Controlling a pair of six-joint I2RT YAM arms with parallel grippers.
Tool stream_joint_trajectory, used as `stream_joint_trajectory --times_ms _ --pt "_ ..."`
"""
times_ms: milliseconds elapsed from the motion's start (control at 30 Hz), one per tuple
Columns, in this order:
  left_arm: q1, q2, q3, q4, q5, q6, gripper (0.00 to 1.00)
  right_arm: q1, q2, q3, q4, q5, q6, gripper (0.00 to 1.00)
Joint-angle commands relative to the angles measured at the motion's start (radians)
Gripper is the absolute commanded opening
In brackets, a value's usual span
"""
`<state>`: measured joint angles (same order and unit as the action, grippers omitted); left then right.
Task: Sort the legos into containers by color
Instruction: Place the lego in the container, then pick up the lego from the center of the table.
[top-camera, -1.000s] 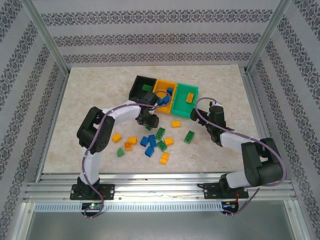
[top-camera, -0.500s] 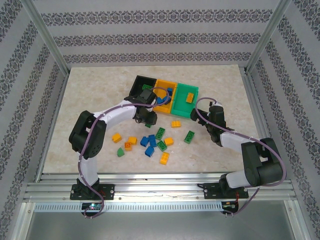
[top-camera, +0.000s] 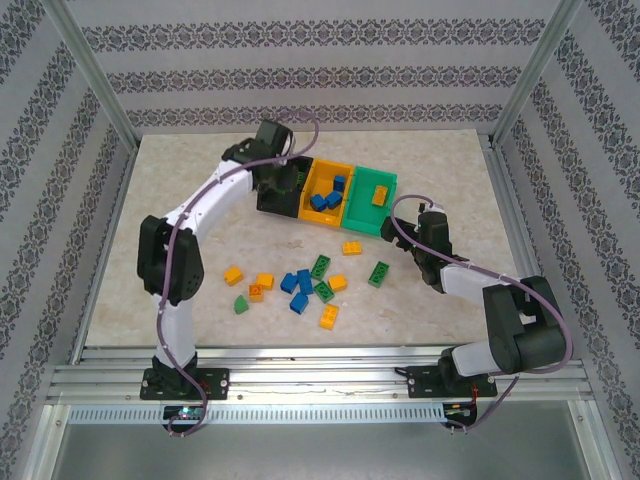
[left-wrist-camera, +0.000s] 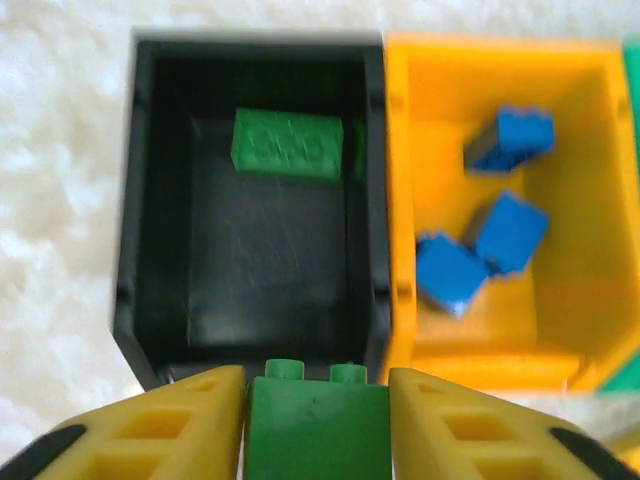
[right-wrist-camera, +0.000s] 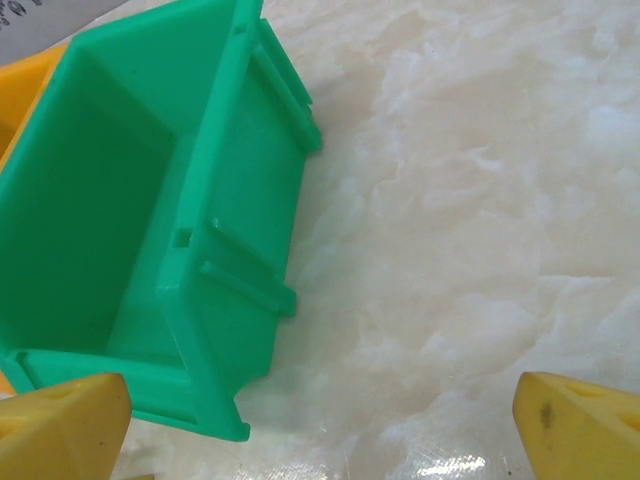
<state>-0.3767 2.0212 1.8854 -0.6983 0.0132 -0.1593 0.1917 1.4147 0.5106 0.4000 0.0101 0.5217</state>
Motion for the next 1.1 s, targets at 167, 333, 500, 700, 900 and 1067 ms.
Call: stream_joint_trajectory --times_ms 167,333,500,700,900,1067 --pt "0.012 0.208 0.331 -0.244 -0.038 0.066 0.63 -0.012 -0.023 0.005 0.005 -0.004 0.003 0.98" --pt "-0.004 0.057 0.036 -0.068 0.090 0.039 0.64 -0.012 -0.007 0.012 0.007 -0.009 0.004 0.98" --pt "-0.036 -0.114 -0.319 0.121 0.257 0.006 0.63 -0.012 0.009 0.020 0.012 -0.013 0.010 0.98" --pt "-0.114 -0.224 -0.538 0.197 0.342 0.014 0.63 -0.013 0.033 0.031 0.017 -0.018 0.016 0.98" --pt "-0.243 -0.191 -0.583 0.190 0.281 0.017 0.63 -0.012 0.036 0.033 0.016 -0.016 0.017 0.98" --pt "-0.298 -0.111 -0.517 0.103 0.197 0.041 0.63 -0.012 0.034 0.031 0.017 -0.017 0.017 0.98"
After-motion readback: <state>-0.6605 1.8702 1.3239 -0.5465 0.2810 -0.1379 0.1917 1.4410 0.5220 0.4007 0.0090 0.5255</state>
